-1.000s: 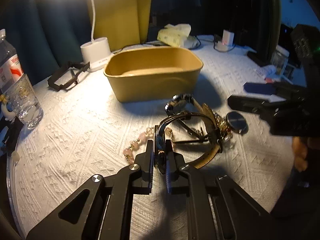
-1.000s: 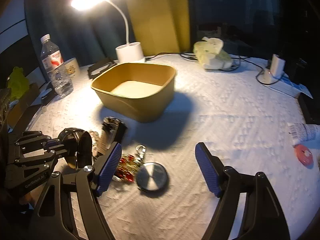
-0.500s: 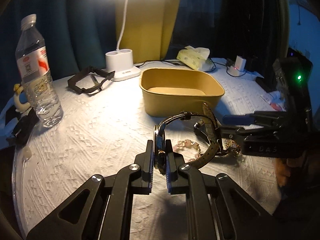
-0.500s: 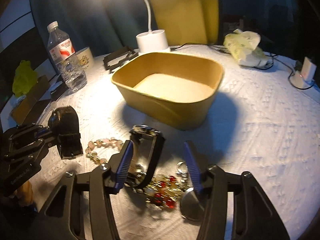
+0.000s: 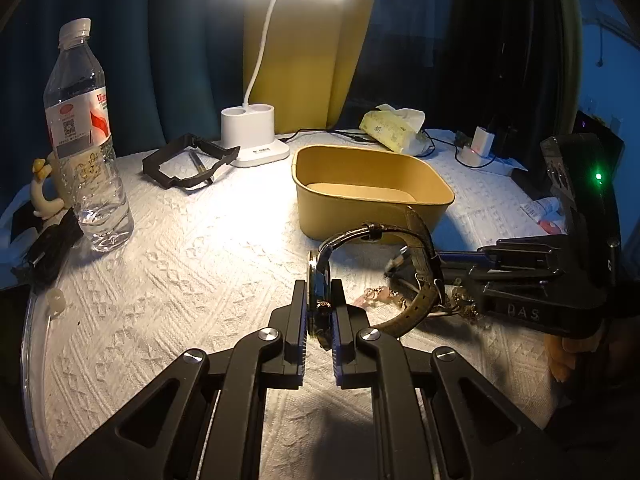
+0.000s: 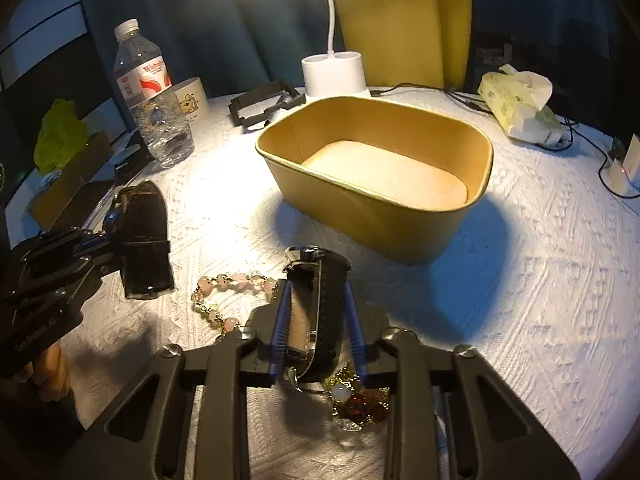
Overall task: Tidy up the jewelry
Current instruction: 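Carry both watches into the tan box and open both tools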
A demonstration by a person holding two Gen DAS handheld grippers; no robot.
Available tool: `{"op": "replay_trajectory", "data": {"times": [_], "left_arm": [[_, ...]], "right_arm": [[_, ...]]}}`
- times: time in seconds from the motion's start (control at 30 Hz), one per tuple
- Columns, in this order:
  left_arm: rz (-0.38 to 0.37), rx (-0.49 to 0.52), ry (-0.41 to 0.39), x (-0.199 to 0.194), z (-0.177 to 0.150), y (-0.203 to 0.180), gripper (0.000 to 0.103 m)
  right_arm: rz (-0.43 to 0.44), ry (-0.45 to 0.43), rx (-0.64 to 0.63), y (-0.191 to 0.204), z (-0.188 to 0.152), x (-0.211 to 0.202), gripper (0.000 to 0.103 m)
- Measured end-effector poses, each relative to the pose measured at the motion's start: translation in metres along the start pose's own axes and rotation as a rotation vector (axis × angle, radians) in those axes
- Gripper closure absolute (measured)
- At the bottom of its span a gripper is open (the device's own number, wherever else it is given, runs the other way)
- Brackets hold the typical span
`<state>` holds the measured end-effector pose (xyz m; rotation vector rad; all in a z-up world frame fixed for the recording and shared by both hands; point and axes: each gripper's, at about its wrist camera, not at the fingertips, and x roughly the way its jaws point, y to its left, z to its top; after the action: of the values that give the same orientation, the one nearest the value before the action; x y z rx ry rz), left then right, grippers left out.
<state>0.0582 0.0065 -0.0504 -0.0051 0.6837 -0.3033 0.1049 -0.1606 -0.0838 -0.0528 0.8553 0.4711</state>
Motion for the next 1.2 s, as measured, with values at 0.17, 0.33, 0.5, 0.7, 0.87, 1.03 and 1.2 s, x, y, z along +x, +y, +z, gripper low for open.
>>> {"op": "replay_trajectory", "data": {"times": [0.17, 0.33, 0.5, 0.7, 0.87, 1.03, 1.2], "left_arm": [[0.011, 0.004, -0.004, 0.002, 0.007, -0.003, 0.092], [0.025, 0.016, -0.008, 0.004, 0.013, -0.008, 0.092], [0.036, 0.030, -0.009, 0.011, 0.024, -0.014, 0.092], [0.045, 0.051, -0.017, 0.022, 0.039, -0.018, 0.092], [0.047, 0.070, -0.031, 0.037, 0.059, -0.018, 0.092], [0.053, 0.099, -0.042, 0.052, 0.074, -0.021, 0.092], [0.051, 0.107, -0.034, 0.071, 0.086, -0.023, 0.092]], "right_arm": [[0.029, -0.017, -0.008, -0.001, 0.001, -0.006, 0.096], [0.053, -0.047, -0.006, -0.004, 0.003, -0.015, 0.096], [0.068, -0.093, 0.000, -0.012, 0.010, -0.028, 0.096], [0.050, -0.148, 0.006, -0.028, 0.024, -0.038, 0.096], [0.022, -0.181, 0.035, -0.049, 0.036, -0.039, 0.096], [0.001, -0.190, 0.077, -0.070, 0.044, -0.034, 0.096], [-0.008, -0.181, 0.084, -0.081, 0.048, -0.024, 0.096]]}}
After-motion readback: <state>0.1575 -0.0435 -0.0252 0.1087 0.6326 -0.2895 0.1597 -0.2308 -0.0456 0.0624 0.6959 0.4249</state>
